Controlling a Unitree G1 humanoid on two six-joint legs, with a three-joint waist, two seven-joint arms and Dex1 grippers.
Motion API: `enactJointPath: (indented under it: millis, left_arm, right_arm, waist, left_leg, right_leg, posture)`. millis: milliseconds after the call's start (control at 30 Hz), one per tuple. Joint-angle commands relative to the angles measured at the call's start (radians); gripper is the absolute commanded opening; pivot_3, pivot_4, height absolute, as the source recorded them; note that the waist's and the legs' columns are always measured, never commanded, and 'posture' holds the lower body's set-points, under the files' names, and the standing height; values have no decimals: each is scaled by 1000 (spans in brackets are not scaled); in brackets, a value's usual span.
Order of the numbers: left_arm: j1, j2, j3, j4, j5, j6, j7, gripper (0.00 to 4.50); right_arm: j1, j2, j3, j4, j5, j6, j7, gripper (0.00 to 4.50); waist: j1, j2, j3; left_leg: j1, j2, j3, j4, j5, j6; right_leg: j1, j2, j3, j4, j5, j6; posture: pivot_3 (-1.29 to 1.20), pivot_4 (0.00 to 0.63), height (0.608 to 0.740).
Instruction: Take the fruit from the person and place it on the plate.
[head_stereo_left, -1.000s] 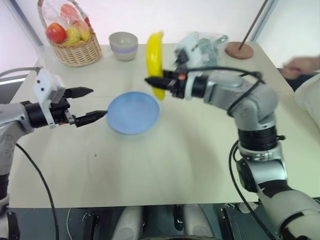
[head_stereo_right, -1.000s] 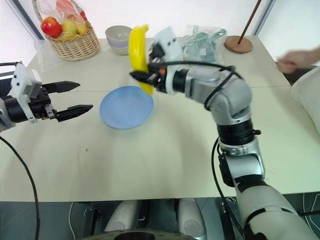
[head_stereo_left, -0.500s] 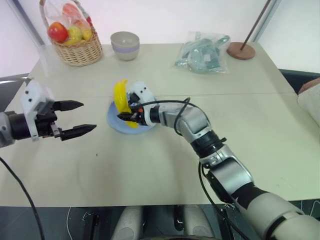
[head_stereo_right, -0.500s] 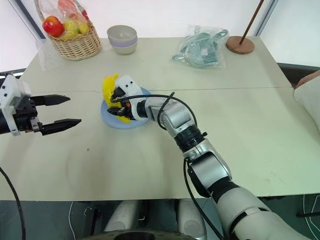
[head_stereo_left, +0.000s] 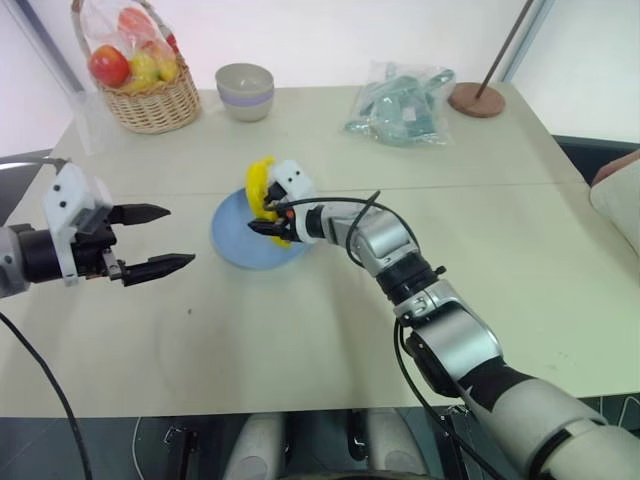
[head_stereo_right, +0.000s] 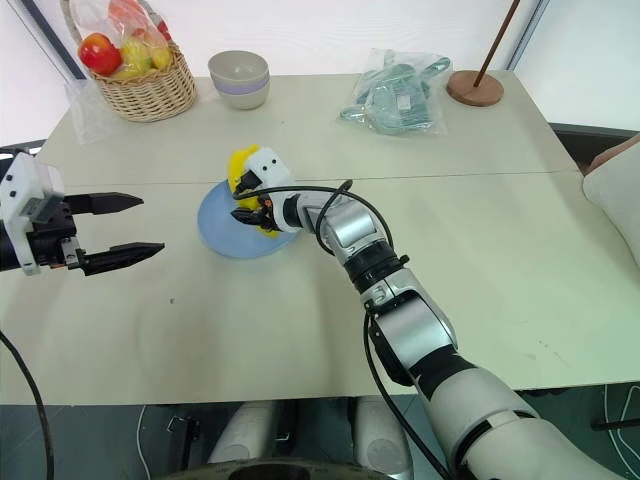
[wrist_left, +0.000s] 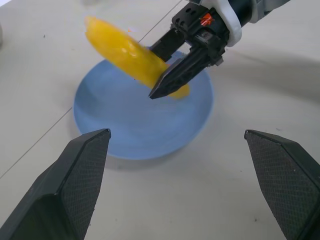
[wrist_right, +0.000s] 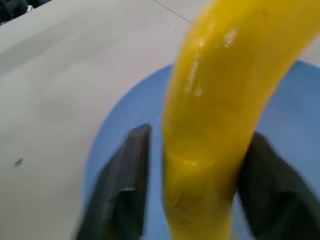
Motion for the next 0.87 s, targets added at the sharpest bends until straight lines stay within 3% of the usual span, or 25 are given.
enactJointPath:
  millis: [33, 233, 433, 667, 867]
  left_arm:
    - [-19, 5, 15, -15, -15, -6, 3, 4500]
    - [-20, 4, 14, -16, -17, -4, 1, 4500]
    - [-8, 10, 20, -15, -22, 3, -11, 4500]
    - [16, 17, 30, -11, -25, -4, -28, 4500]
    - [3, 13, 20, 2, -31, -16, -37, 4500]
  right_arm:
    - [-20, 11, -14, -34, -12, -5, 15, 4397]
    - [-11, -29, -39, -131, -2, 68, 31, 4397]
    - [39, -189, -124, -464, 93, 278, 84, 4397]
    - [201, -578, -311, -913, 292, 409, 273, 4397]
    - [327, -812, -478, -1042, 400, 419, 349, 4397]
  waist:
    - [-4, 0, 0]
    - [-11, 0, 0]
    - [-1, 0, 0]
    - [14, 0, 0]
    - [14, 0, 0]
  left_leg:
    - [0, 0, 0, 0, 0, 0]
    - [0, 0, 0, 0, 0, 0]
    - [-1, 0, 0, 0, 0, 0]
    - [-2, 0, 0, 0, 0, 1]
    - [-1, 1, 2, 0, -1, 1]
  right_leg:
    - [0, 0, 0, 0, 0, 0]
    - [0, 0, 0, 0, 0, 0]
    - [0, -1, 0, 0, 0, 0]
    - [0, -1, 0, -2, 0, 0]
    - [0, -1, 0, -2, 0, 0]
  posture:
    - [0, 150, 740]
    - [0, 150, 740]
    - [0, 150, 740]
    - [0, 150, 740]
    - [0, 150, 740]
